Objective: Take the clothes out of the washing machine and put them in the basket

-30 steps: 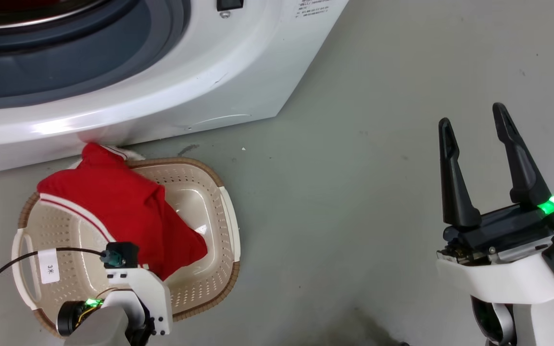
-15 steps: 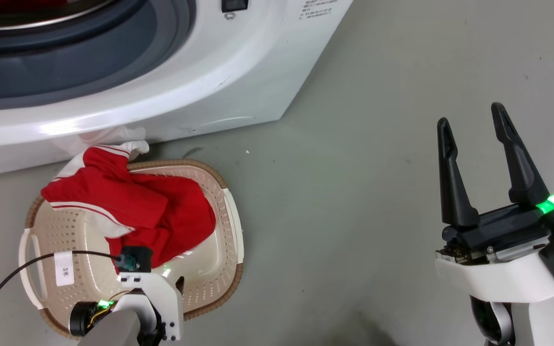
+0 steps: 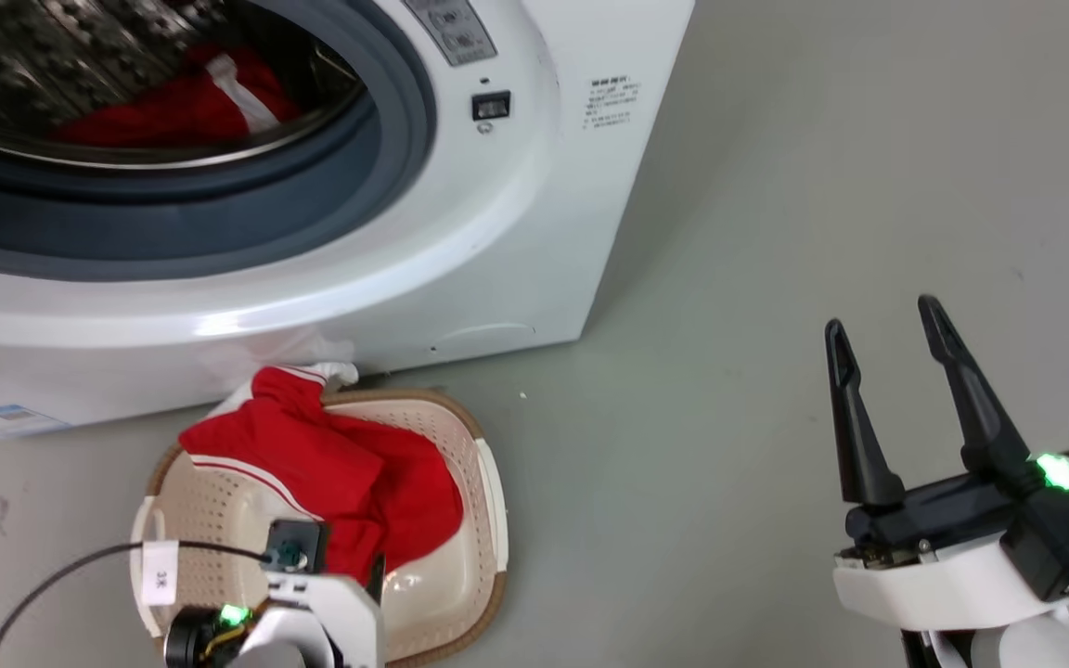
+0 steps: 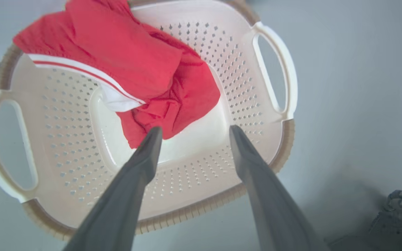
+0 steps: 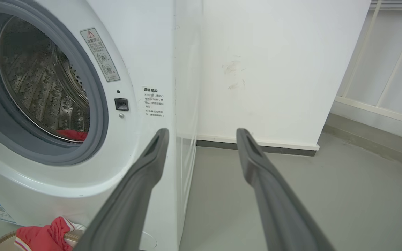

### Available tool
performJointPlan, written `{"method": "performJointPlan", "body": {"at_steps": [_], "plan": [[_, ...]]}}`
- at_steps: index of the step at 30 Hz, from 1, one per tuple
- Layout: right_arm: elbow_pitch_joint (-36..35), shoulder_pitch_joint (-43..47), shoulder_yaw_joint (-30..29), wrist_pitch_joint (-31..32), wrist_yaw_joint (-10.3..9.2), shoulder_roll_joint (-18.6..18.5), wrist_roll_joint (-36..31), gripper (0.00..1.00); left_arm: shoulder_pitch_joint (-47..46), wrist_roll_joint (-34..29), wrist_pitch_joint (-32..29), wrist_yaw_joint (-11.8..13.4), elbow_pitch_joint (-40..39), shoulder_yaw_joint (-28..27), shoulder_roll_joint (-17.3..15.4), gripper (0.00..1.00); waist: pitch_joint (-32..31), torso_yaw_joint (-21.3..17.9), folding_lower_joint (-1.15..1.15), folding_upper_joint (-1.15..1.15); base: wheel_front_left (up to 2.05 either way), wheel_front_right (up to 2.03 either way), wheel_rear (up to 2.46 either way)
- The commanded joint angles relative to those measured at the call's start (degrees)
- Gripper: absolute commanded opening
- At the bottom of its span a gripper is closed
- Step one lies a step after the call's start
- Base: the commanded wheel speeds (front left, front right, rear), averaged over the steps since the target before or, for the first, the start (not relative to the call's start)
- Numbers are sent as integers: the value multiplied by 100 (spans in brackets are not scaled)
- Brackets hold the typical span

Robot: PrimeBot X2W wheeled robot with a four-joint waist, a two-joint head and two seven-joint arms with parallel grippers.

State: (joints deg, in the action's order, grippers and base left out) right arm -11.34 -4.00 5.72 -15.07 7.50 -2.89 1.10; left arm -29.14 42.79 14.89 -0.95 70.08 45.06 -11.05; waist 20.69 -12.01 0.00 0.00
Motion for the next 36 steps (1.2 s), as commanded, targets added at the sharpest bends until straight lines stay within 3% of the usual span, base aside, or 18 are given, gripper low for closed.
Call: {"method": "performJointPlan", "body": {"at_steps": [1,8,14,25,36], "plan": [[5,94,-25,-15,-2,1,-23,100,18,-86,37,112,-253,-107,-102,100,-253,141,0,0,0,0,0],[68,370,-79,-16,-2,2,-116,100,675,-841,30,674,-1845,-923,-329,100,-688,349,0,0,0,0,0],[130,582,-99,-15,-2,3,-169,100,1289,-1610,31,903,-2997,-1721,-310,100,-1025,493,0,0,0,0,0],[168,911,-172,-15,-2,2,-203,100,2302,-2860,32,983,-5100,-3178,59,100,-1507,678,0,0,0,0,0],[200,1137,-286,-15,-2,2,-89,100,3043,-3600,32,909,-6601,-4198,560,100,-1745,771,0,0,0,0,0]]}}
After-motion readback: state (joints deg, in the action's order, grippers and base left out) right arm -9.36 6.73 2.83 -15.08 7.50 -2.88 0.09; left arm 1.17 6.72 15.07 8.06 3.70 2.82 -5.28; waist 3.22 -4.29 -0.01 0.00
